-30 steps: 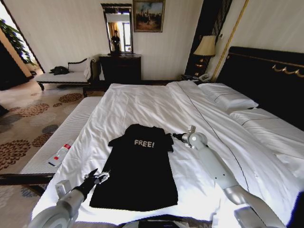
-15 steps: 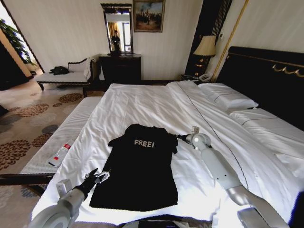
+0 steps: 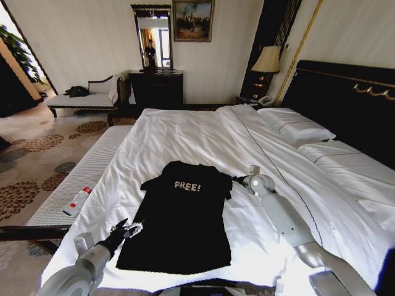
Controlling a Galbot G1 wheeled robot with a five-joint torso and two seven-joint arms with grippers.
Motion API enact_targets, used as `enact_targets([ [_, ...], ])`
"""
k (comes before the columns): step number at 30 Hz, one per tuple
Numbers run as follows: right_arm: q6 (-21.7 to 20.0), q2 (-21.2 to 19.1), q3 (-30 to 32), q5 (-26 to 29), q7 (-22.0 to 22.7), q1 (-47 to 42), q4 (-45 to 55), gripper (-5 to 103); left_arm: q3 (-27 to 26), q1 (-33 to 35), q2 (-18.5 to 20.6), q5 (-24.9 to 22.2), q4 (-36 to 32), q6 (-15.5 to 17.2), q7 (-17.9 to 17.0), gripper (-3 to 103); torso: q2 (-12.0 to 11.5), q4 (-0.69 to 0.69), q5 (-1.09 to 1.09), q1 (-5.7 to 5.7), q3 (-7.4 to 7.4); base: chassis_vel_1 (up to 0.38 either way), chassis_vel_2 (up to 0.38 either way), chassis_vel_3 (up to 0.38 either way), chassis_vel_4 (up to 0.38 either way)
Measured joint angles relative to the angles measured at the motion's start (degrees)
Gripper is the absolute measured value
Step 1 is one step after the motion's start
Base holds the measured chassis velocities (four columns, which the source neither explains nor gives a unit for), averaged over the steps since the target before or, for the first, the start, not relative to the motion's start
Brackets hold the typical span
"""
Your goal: Fold the clothes on the bed.
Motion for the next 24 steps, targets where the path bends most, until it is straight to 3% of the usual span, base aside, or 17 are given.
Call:
enact_targets([
  [18, 0.0, -1.0, 1.1, -1.4, 0.8, -1.0, 1.1, -3, 0.9, -0.5, -0.3, 0.2, 0.2, 0.0, 0.0, 100, 0.0, -0.01, -0.01, 0.0, 0.0, 0.0, 0.0, 0.0, 0.0],
  [21, 0.1, -0.6, 2.4, -1.1, -0.2, -2.5, 1.7, 12, 0.8, -0.4, -0.2, 0.2, -0.1, 0.0, 0.0, 100, 0.0, 0.0, 0.0, 0.0, 0.0, 0.0, 0.0, 0.0, 0.0],
  [24, 0.3, -0.9, 4.1, -0.8, -0.7, -4.2, 3.0, 18, 0.8, -0.4, -0.1, 0.2, -0.1, 0.0, -0.1, 100, 0.0, -0.01, 0.0, 0.0, 0.0, 0.0, 0.0, 0.0, 0.0],
])
